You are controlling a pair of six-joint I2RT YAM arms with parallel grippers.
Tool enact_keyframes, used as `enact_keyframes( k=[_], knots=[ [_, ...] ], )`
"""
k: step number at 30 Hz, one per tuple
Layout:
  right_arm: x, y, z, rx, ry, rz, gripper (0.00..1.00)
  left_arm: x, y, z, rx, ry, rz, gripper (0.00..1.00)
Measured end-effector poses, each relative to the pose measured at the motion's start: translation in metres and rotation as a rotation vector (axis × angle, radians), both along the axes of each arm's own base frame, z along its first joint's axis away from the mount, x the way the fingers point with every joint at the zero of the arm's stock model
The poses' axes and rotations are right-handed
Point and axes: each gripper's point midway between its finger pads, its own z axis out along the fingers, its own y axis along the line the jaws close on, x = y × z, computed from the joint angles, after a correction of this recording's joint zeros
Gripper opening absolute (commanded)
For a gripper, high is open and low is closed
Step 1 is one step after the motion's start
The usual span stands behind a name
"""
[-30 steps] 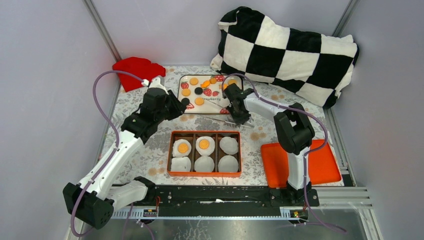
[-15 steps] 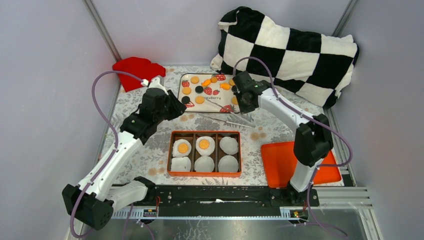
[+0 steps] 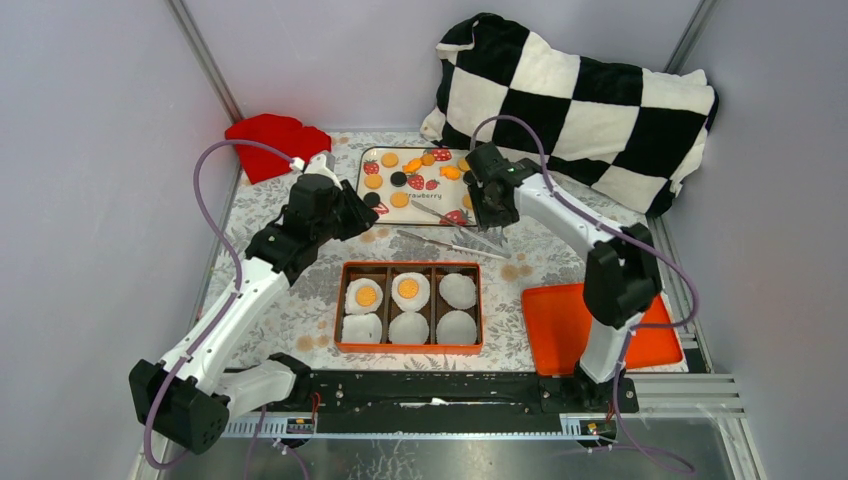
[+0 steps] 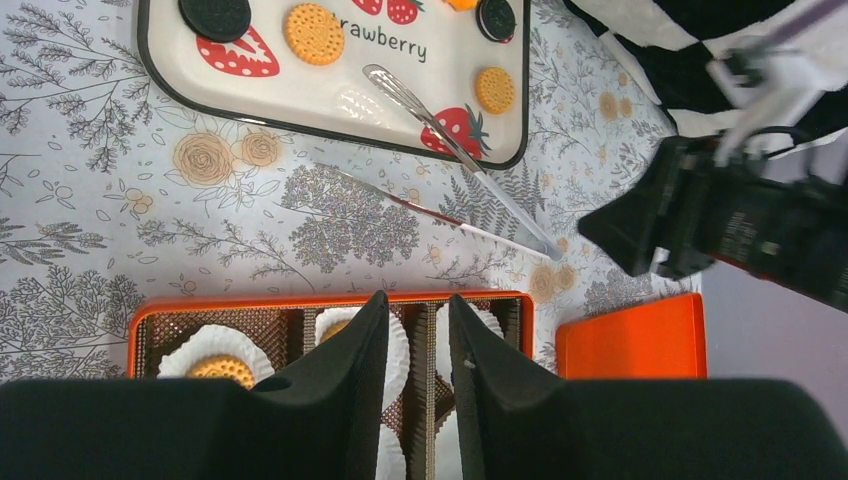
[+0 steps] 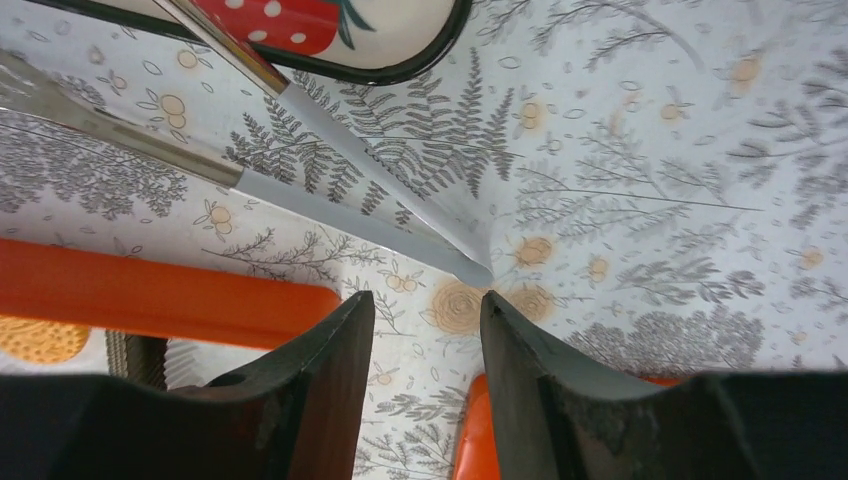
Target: Pack the cookies
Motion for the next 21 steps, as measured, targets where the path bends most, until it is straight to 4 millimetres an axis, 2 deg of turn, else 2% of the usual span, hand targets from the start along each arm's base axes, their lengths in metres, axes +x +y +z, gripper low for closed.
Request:
enact_keyframes(
  k=[5,11,14,17,21],
  knots=[
    [0.006,0.008,-0.047,-0.030,0.084,0.023,0.50,0.001,0.000,0.001,-0.001,-0.005,0.001,0.33],
    [0.012,0.014,-0.088,-0.057,0.145,0.045,0.49,0.001,0.001,0.000,0.003,-0.004,0.007,0.33],
    [0.014,0.015,-0.111,-0.070,0.178,0.054,0.37,0.002,0.002,-0.001,0.007,-0.003,0.012,0.33],
    [0.017,0.017,-0.117,-0.068,0.192,0.069,0.20,0.002,0.002,-0.002,0.009,-0.002,0.014,0.33],
    [0.022,0.024,-0.116,-0.034,0.176,0.073,0.16,0.003,0.002,-0.003,0.011,0.001,0.016,0.33]
  ],
)
